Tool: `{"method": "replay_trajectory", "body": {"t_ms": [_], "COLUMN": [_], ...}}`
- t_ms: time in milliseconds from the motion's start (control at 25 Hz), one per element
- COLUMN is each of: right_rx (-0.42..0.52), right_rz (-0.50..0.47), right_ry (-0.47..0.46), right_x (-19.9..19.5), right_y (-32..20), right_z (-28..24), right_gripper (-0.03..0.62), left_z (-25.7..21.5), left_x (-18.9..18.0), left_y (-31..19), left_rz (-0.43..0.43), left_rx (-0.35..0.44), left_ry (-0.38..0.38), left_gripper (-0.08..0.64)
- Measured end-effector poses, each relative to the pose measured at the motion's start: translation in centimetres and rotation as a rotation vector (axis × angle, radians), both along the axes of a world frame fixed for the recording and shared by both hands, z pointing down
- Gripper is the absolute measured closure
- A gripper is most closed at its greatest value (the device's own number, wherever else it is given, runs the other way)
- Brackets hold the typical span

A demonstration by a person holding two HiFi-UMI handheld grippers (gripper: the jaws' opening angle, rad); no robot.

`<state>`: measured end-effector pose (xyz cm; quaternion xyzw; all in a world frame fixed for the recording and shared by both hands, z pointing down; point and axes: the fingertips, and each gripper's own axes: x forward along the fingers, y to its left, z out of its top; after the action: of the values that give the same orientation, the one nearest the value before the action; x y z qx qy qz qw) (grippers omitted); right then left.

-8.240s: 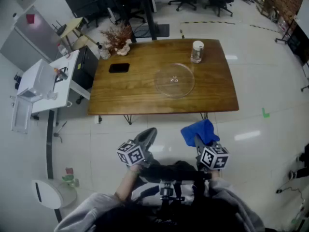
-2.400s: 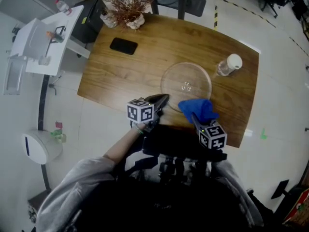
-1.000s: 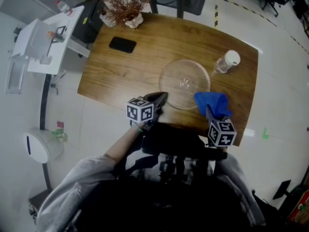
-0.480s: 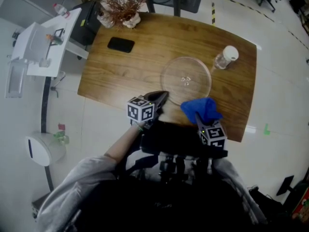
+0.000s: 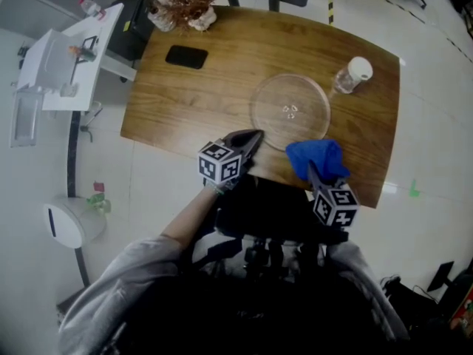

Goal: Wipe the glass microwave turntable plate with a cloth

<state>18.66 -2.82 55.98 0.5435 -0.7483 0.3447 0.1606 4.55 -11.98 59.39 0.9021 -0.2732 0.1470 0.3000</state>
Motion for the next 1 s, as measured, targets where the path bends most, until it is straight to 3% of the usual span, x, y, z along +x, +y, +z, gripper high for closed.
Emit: {"method": "replay_trajectory", "body": {"t_ms": [120,280,480,720,1000], "right_rx": [0.006,0.014,0.016,0.080,0.159], "right_rz": [0.069,0.122,0.154,0.175,0.234], "right_ry": [-0.033,-0.016,-0.002,-0.040,-0.045], "right_x": [0.3,0.4,-0.8,-6.9,-12.8], "right_y": [0.2,1.3,2.6,3.4,6.9], "right_z": [-0.5,-1.2,-1.8,-4.2,-6.9], "right_gripper": [0.508,0.508,0.508,0.508,0.509], "left_z": [0.1,-0.8,-2.8,-6.4,-8.1], "left_x": [-0.4,-1.4,-3.1,-11.0,-17.1], "left_y": [0.1,2.2,4.0,6.7,10.5], "left_rz": [-0.037,-0.073,-0.033,-0.088,-0.017], "left_rx": [-0.041,-0.144,-0.122,-0.088,-0.011], "left_ry": [0.048,0.191,0.229,0.300,0.275], "left_gripper": [0.568,0.566,0.566,0.566,0.566]}}
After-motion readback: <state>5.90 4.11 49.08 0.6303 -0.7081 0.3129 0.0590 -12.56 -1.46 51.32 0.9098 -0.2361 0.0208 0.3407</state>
